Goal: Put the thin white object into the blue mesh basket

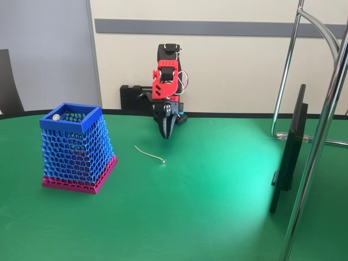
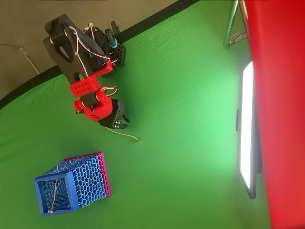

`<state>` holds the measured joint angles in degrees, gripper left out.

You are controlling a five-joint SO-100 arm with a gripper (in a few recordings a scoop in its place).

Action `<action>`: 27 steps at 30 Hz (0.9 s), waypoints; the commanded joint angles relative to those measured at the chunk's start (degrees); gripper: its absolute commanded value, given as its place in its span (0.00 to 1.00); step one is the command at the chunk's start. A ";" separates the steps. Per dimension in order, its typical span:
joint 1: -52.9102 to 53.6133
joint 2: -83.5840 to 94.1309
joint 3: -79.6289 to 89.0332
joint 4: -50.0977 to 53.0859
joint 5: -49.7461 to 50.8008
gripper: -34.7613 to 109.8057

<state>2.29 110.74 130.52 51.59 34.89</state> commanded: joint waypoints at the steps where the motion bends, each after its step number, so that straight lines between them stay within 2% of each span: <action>1: 0.09 -7.03 -6.59 1.76 2.55 0.33; 8: 0.09 -17.23 -14.94 5.10 6.06 0.33; 27: 2.90 -28.74 -26.10 5.71 8.26 0.33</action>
<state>5.01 82.44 107.23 56.87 42.89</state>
